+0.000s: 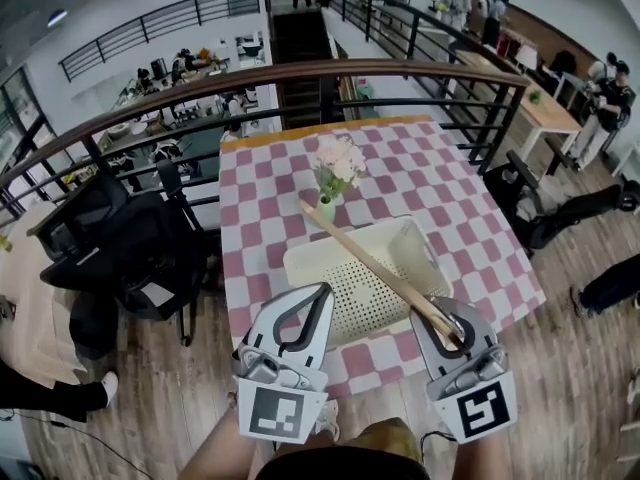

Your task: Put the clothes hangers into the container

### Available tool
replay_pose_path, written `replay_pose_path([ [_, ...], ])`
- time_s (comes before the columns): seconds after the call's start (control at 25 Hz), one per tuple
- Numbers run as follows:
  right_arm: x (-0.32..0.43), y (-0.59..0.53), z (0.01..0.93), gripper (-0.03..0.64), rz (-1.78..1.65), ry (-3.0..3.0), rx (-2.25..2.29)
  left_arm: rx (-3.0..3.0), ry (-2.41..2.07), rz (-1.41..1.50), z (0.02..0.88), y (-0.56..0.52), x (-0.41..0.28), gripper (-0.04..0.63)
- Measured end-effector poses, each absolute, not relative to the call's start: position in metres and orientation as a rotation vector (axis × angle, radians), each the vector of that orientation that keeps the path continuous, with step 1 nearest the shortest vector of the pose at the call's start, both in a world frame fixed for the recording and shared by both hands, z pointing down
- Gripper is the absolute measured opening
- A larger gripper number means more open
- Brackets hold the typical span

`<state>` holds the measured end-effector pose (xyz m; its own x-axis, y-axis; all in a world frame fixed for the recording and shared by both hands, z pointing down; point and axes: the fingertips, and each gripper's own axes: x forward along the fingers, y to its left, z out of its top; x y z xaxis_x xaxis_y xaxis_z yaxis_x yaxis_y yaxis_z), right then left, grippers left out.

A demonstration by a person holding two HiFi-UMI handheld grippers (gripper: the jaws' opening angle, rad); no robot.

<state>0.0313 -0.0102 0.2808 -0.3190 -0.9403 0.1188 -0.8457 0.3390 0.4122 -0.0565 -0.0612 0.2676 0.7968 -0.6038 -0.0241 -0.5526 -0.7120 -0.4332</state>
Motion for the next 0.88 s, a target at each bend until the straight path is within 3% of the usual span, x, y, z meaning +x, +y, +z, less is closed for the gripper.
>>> replay_pose_path([
  [0.88,0.037,-0.062,0.312,0.055,-0.37,-2.272,1.257,-2.571,1.026,-0.206,0.282,-0.102,-0.057,0.01],
])
